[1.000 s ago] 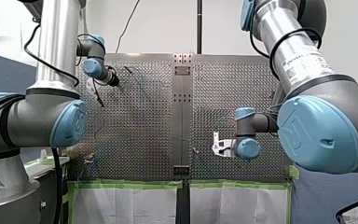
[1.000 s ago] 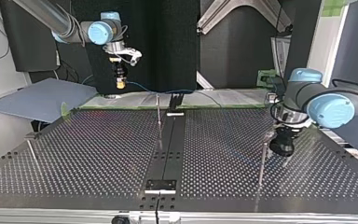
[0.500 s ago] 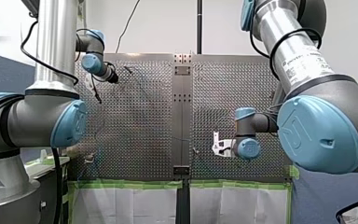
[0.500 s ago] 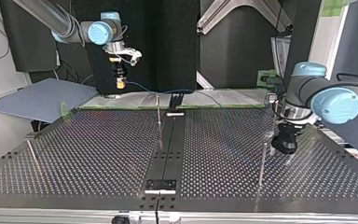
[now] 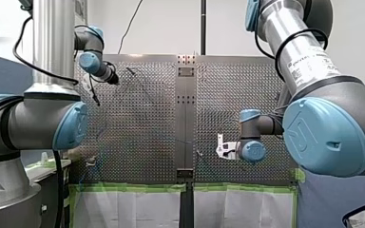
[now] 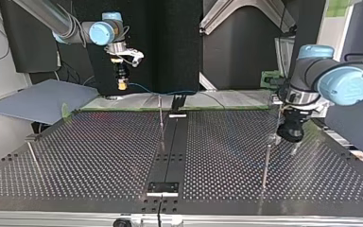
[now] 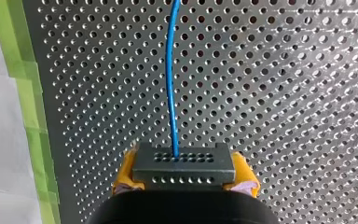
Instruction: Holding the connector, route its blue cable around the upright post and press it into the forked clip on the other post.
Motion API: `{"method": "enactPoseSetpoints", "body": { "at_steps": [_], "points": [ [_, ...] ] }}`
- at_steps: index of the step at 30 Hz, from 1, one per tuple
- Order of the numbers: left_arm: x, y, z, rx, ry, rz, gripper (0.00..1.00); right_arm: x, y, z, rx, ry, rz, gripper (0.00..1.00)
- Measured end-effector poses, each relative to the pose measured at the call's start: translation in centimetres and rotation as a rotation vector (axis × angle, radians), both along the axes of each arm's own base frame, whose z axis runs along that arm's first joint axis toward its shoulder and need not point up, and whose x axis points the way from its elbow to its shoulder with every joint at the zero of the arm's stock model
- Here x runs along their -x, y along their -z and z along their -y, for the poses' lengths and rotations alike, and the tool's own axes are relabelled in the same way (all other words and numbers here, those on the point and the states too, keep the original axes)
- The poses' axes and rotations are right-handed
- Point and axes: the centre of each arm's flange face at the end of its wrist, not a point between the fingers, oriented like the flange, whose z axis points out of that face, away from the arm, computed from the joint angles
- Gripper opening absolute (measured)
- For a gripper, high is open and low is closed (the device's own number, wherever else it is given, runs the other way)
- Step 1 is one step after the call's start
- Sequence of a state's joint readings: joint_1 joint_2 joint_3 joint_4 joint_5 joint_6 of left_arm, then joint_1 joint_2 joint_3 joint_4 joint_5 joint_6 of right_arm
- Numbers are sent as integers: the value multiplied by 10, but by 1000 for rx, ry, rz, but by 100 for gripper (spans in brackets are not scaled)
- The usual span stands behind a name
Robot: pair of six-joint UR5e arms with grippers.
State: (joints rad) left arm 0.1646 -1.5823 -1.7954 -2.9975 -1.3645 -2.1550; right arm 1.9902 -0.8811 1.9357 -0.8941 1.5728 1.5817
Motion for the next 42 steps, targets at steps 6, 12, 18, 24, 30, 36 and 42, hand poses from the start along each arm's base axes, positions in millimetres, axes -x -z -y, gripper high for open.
{"method": "enactPoseSetpoints", "body": {
  "at_steps": [6, 12, 18, 24, 30, 36, 42],
  "points": [
    [19, -11, -3, -49, -45, -13, 98, 0, 0, 0, 0, 1, 1, 0],
    [35, -41, -1, -111, -85, 7, 98, 0, 0, 0, -2, 1, 1, 0],
    [52, -81, 0, -175, -131, 47, 98, 0, 0, 0, -4, 0, 0, 0],
    [69, -122, 0, -230, -166, 90, 98, 0, 0, 0, -3, 0, 1, 0],
    [85, -155, 16, -281, -113, 129, 98, 0, 0, 0, -3, 0, 1, 0],
    [93, -168, 35, -331, -73, 118, 98, -1, 0, -1, -3, -1, 1, 0],
    [91, -153, 50, -380, -16, 48, 98, 0, 0, 0, -1, -1, 1, 0]
  ]
}}
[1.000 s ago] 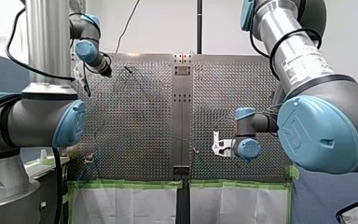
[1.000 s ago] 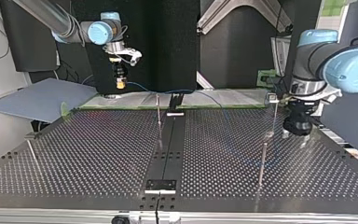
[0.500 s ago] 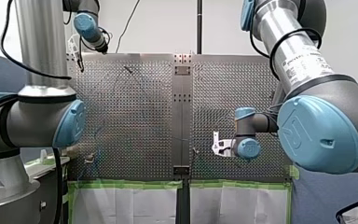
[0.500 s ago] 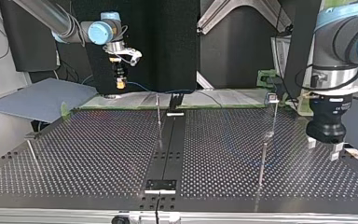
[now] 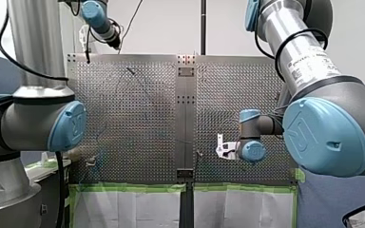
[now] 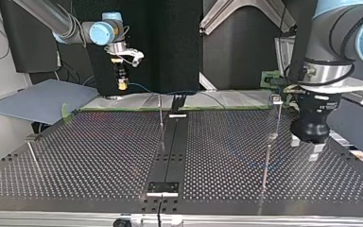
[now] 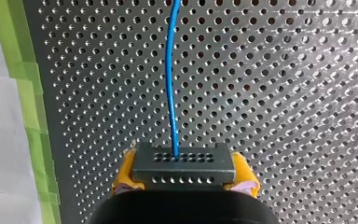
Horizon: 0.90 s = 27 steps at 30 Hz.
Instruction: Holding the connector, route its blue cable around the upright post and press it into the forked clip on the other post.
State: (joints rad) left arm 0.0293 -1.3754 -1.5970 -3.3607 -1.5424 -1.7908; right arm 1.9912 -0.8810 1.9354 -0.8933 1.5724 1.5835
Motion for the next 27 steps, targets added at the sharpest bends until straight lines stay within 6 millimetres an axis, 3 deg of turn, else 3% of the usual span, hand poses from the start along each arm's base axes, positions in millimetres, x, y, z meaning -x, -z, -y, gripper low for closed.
{"method": "enactPoseSetpoints", "body": {
  "at_steps": [9, 27],
  "points": [
    [-6, 25, 5, -69, 21, -120, 98, 0, 0, 0, 0, 0, 0, 0],
    [10, 36, 6, -79, 28, -266, 98, 0, 0, 0, -1, 0, -2, 0]
  ]
}}
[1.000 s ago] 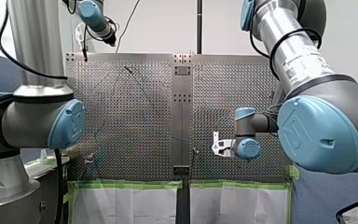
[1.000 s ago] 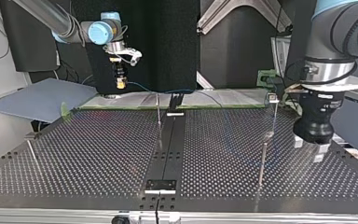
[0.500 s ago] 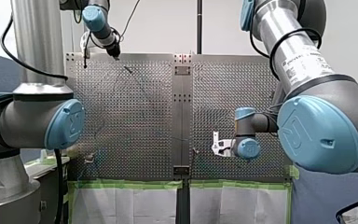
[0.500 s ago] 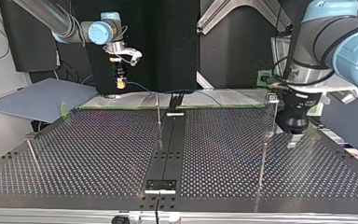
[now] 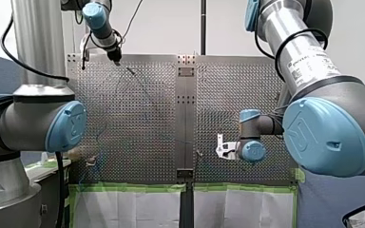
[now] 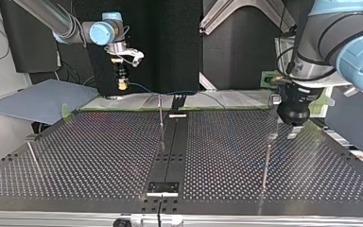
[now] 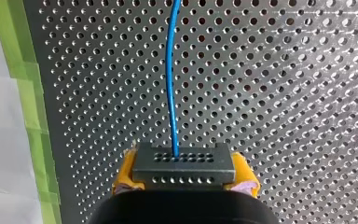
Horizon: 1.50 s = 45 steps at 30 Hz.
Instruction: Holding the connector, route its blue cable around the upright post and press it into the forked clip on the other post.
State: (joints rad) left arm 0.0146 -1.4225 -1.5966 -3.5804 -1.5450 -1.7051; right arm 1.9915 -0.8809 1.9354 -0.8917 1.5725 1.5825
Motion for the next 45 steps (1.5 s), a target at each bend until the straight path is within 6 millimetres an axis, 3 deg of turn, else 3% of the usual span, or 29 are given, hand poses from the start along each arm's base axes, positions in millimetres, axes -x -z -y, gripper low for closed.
{"method": "enactPoseSetpoints", "body": {
  "at_steps": [32, 45],
  "points": [
    [8, -1, 2, -15, -3, -28, 98, 0, 0, -1, -5, 0, -1, 0],
    [7, 13, 28, -12, 130, 30, 98, -1, 0, -1, -4, -1, -1, 0]
  ]
}}
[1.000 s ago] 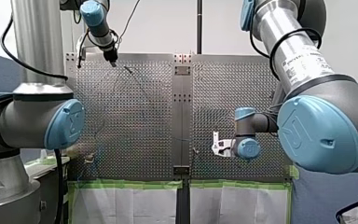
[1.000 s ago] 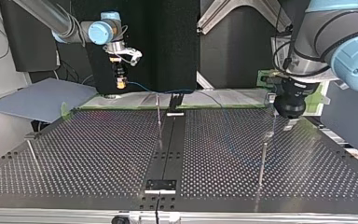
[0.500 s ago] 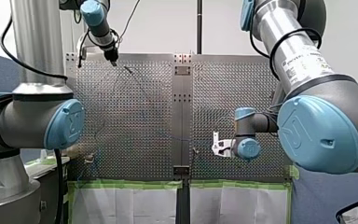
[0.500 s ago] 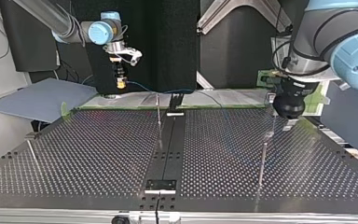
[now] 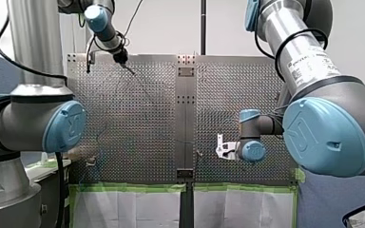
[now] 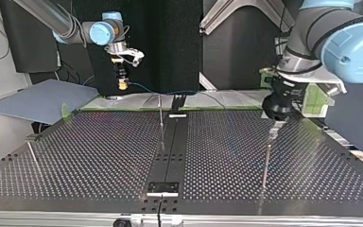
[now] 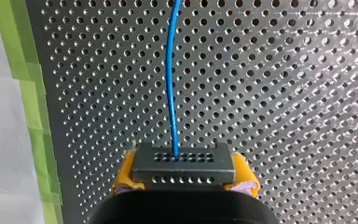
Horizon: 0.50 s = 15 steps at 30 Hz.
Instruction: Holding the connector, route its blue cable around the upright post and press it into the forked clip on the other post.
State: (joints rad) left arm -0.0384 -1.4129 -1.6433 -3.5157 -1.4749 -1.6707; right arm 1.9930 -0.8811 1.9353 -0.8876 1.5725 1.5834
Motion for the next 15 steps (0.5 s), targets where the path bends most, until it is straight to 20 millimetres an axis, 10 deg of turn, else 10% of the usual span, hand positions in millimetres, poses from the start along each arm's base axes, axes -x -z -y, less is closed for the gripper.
{"method": "enactPoseSetpoints", "body": {
  "at_steps": [15],
  "points": [
    [-14, 17, 46, -65, 63, 82, 98, 0, 0, 0, -1, 0, 2, 0]
  ]
}}
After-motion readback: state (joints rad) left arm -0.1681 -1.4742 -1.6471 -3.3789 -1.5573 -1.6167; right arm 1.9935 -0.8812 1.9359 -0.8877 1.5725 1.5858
